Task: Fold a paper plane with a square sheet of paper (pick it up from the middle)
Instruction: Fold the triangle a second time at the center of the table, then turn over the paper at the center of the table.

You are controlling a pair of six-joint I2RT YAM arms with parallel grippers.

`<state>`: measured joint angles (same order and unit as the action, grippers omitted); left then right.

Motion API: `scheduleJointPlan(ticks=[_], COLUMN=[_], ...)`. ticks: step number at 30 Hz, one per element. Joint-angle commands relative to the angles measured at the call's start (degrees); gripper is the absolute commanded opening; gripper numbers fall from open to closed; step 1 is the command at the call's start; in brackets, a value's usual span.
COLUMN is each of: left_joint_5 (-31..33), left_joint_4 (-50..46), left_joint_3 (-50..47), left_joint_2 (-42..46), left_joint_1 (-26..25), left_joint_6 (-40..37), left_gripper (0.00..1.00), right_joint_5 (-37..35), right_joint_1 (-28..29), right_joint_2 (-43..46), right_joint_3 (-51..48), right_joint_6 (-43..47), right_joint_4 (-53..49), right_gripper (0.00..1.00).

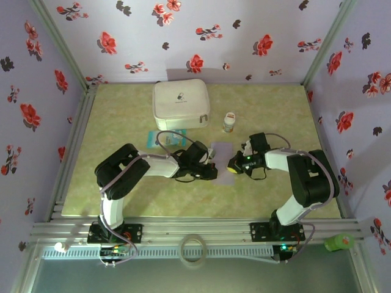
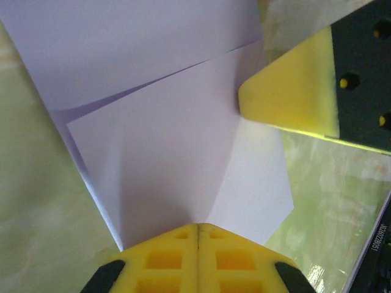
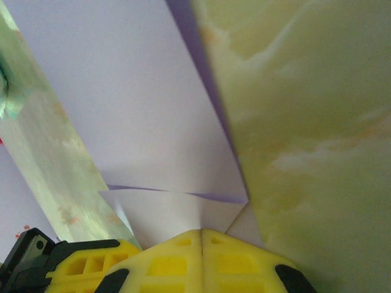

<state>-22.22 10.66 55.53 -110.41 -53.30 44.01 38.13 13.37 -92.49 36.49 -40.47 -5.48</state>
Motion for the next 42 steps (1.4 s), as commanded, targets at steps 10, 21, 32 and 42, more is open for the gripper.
scheduleJointPlan(ticks=[10, 21, 32, 42], left_joint_5=[2.71, 4.2, 2.36, 3.06], left_joint_4=[-6.0, -0.29, -5.48, -12.14], left_joint_3=[-3.14, -4.14, 2.21, 7.58], left_joint_2=[-0.2, 4.86, 5.12, -0.47], left_joint_1=[0.3, -1.17, 2.34, 4.1], left_joint_6=[-0.78, 3.28, -4.53, -9.57], left_gripper=[0.0, 0.0, 0.09, 0.07], right_joint_5=[-9.21, -6.32, -5.67, -7.96], right_joint_1=[-4.95, -5.51, -0.46, 6.36], right_joint_2=[-0.31, 8.03, 17.26, 21.45], right_joint_3=[2.31, -0.82, -5.55, -8.1], right_joint_6=[-2.3, -1.81, -1.23, -6.73], right_joint_4=[1.5, -1.95, -11.48, -13.69], right_gripper=[0.01, 0.08, 0.23, 0.33])
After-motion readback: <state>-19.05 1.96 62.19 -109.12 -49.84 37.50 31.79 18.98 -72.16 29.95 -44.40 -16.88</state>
